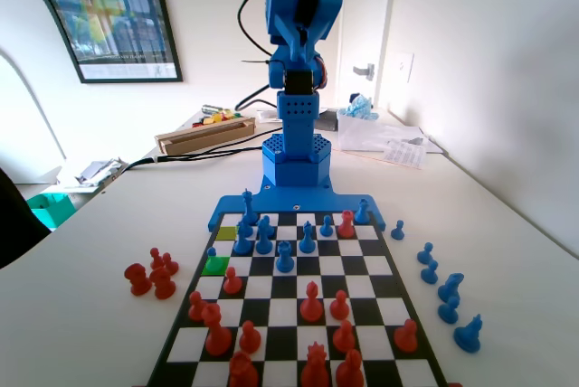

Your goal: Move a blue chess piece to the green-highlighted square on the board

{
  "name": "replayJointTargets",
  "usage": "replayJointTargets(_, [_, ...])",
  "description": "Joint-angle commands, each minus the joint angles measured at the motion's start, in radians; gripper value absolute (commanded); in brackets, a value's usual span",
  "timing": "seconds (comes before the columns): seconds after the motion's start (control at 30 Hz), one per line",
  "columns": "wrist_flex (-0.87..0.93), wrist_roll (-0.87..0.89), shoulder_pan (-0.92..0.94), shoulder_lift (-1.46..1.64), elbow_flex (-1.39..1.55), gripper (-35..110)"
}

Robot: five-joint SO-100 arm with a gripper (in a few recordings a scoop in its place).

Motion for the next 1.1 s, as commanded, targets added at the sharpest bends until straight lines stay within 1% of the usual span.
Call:
replayJointTargets(0.0, [-0.026,-0.011,-0.011,0.043,0.011,4])
replayJointTargets(0.27, [-0.037,-0.003,-0.006,0.081,0.015,5])
replayJointTargets(0.37, [-0.04,-0.002,-0.008,0.092,0.015,1])
replayJointTargets(1.07, [-0.063,0.0,0.041,0.186,0.02,1])
